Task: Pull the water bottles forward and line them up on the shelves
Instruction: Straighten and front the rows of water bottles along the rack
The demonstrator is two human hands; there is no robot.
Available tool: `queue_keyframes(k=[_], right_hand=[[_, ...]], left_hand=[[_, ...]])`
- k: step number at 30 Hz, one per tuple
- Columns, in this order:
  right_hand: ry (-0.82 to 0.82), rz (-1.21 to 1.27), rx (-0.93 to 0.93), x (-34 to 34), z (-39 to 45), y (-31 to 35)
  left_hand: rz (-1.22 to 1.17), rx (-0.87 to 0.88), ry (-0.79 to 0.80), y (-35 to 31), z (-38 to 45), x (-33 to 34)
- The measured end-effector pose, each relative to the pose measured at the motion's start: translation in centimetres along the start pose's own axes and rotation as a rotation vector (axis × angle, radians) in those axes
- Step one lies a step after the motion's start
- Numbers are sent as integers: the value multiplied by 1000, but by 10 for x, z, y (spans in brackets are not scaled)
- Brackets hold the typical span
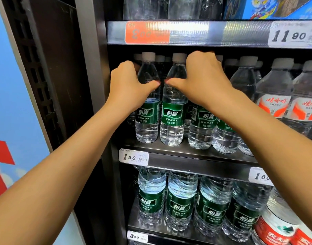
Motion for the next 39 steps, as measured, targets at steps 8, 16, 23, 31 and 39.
queue_keyframes(k=[8,16,23,31,39], right_hand=[[-1,-22,-12,3,-4,2],[-58,-64,-56,-1,-14,0],[-80,-23,-122,-18,-35,-3],[-154,499,-46,-32,-122,-31],[-97,828,149,13,-234,-65]], left_hand=[[7,10,-13,1,-2,2],[50,19,-23,-5,-15,2],[14,107,-75,-12,-39,-14],[-354,130,-210,4,-120,-24],[-423,-47,-29,55,-213,22]])
Point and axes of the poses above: each hand's wrist, its own z-axis towards the middle knuckle, its own x-axis out of the palm, y = z × x, the point moved 1 cm from there along z, towards the middle knuckle, and after that the axes turned 15 degrees about z, right-handed, at the moved point
